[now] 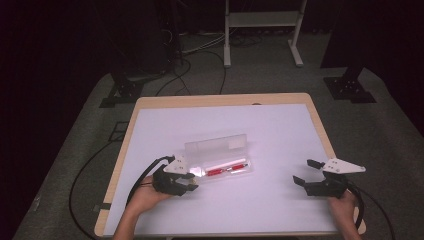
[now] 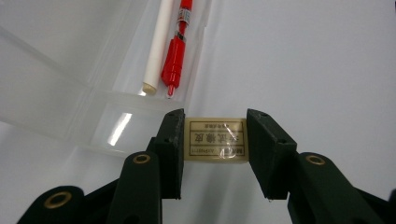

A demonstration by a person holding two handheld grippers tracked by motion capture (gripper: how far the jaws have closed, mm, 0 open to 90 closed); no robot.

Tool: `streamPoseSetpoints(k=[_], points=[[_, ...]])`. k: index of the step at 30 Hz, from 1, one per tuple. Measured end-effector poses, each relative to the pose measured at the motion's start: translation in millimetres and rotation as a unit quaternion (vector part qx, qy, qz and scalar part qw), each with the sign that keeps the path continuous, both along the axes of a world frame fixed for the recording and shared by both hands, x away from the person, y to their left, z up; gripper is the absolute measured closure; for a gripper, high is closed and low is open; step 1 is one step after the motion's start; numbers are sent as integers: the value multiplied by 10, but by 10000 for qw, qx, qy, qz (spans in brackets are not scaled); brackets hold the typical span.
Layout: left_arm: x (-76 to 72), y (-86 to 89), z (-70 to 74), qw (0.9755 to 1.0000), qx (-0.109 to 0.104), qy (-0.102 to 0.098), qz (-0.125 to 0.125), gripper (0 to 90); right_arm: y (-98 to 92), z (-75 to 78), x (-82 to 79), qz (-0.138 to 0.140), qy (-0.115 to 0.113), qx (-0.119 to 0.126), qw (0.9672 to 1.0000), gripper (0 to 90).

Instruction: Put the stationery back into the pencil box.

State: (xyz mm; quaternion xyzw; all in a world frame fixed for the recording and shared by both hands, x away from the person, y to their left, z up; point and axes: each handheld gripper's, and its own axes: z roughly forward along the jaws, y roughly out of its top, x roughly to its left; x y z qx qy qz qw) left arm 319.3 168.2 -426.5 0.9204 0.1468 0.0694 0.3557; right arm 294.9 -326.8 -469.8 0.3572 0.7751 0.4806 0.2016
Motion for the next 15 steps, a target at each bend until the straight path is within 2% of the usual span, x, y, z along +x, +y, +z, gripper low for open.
streamPoseSetpoints(k=[15], points=[[161, 0, 70, 9999, 34, -6, 98, 588, -1, 1, 0, 5, -5, 9, 10000, 136]])
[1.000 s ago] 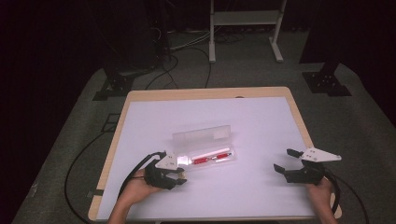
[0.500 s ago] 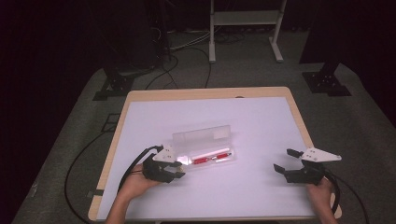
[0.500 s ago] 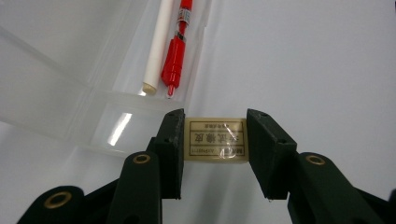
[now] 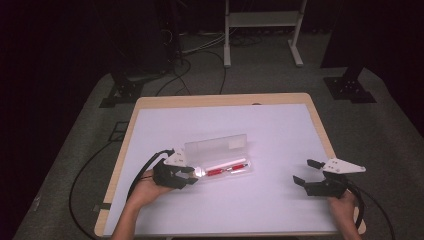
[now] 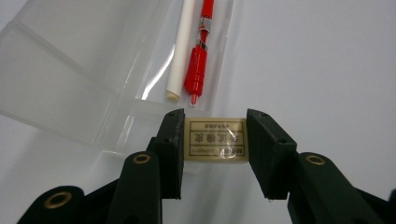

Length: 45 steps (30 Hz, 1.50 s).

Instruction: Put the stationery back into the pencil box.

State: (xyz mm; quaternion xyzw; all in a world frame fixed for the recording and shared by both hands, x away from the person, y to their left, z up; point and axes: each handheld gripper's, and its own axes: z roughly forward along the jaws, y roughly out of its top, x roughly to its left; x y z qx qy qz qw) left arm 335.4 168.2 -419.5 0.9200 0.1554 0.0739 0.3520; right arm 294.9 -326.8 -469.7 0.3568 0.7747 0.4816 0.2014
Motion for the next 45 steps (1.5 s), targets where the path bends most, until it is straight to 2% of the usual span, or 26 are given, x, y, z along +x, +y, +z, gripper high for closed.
streamPoseSetpoints(k=[18, 31, 45], points=[[127, -40, 51, 10000, 45, -30, 70, 588, -1, 1, -1, 19, -14, 6, 10000, 136], [259, -57, -52, 9999, 102, 54, 111, 589, -16, 3, -11, 6, -34, 64, 10000, 136], [319, -42, -101, 9998, 108, 82, 168, 589, -15, 2, -14, 5, -44, 66, 10000, 136]])
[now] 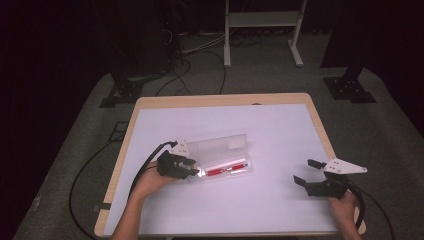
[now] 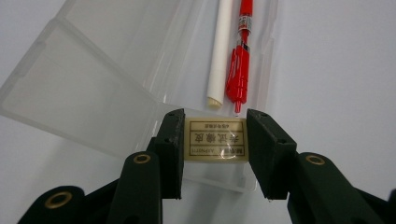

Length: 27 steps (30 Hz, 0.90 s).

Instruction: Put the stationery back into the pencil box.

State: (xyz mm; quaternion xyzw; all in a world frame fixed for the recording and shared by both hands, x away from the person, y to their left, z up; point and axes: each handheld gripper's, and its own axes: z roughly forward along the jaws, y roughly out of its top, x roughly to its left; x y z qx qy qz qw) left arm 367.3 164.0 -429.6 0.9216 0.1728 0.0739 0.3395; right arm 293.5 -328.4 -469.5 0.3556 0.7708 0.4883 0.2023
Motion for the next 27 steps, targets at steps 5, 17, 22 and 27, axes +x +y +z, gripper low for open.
streamPoseSetpoints(k=[5, 17, 22, 27], points=[[17, -17, -31, 10000, -2, 27, 6, 589, 1, 2, -1, -1, -13, 2, 10000, 136], [30, -69, -106, 9999, 102, 102, -61, 587, 0, 1, 0, -10, -3, -2, 10000, 136], [35, -87, -125, 9998, 150, 84, -64, 588, 1, 1, -4, -1, 4, -6, 10000, 136], [44, -85, -136, 9998, 171, 113, -55, 588, 0, 2, -4, -11, -3, 4, 10000, 136]])
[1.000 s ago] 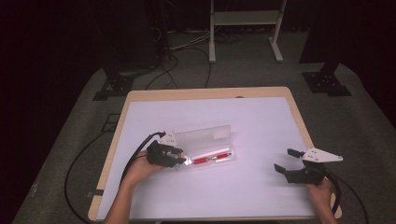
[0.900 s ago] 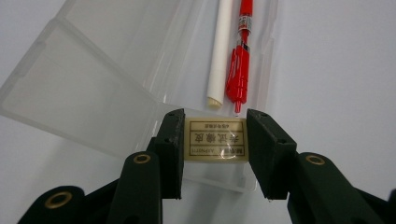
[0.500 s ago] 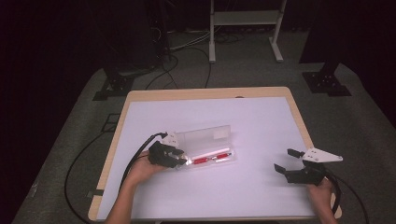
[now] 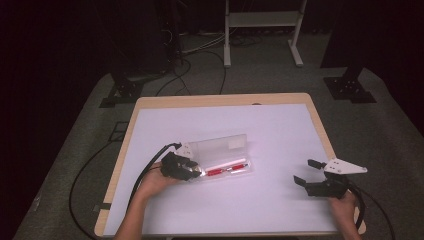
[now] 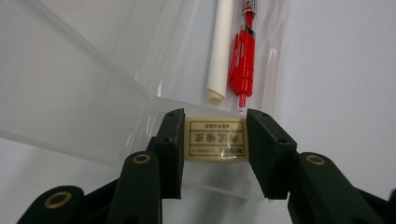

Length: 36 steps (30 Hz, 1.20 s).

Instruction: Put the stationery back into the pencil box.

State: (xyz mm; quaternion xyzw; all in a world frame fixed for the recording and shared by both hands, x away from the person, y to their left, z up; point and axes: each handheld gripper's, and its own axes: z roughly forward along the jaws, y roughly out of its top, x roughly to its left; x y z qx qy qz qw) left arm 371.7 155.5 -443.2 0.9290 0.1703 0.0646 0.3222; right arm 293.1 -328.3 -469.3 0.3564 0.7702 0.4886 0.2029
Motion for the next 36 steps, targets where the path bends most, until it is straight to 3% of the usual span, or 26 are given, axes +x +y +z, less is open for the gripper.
streamPoseSetpoints(k=[5, 7, 36], points=[[3, 0, 0, 10000, 49, -6, 14, 582, -1, 0, 0, 2, 0, 1, 10000, 136], [-5, 7, 10, 10000, 50, -20, 58, 527, 0, 0, -1, 3, -2, 0, 10000, 136], [-124, 75, 184, 9995, -318, 17, 35, 462, 4, -2, 3, 28, -2, -14, 10000, 136]])
